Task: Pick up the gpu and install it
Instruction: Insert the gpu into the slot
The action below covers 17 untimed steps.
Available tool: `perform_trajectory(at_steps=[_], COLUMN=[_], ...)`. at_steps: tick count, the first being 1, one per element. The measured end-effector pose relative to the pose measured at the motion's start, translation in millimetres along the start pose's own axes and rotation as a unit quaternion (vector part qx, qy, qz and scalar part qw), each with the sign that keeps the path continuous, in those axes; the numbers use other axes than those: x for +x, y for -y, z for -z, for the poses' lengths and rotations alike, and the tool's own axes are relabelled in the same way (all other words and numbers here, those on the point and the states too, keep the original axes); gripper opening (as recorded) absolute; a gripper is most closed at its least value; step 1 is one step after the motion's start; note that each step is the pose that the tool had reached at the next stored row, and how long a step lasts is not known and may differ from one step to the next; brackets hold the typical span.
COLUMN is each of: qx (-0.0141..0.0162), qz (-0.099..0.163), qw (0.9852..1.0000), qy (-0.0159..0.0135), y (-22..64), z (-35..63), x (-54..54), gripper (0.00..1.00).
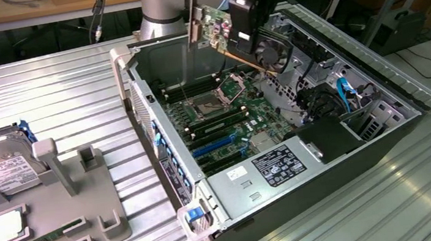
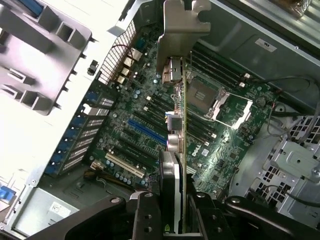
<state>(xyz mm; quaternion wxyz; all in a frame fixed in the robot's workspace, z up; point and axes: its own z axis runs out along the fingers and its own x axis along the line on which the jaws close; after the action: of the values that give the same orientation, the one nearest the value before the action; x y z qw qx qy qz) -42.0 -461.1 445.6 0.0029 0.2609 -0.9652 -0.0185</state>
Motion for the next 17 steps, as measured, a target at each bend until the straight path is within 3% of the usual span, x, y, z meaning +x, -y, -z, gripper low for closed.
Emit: perform_trajectory(at_steps=[7, 17], qx=[-0.0001, -0.0003], qz=[0.029, 0.080], qw=[0.9996, 0.9968], qy=[-0.0011, -0.0030], y=[0.0, 0.0], z=[0.0, 0.0], x=[0.0, 0.0], gripper=[0.28, 0.28])
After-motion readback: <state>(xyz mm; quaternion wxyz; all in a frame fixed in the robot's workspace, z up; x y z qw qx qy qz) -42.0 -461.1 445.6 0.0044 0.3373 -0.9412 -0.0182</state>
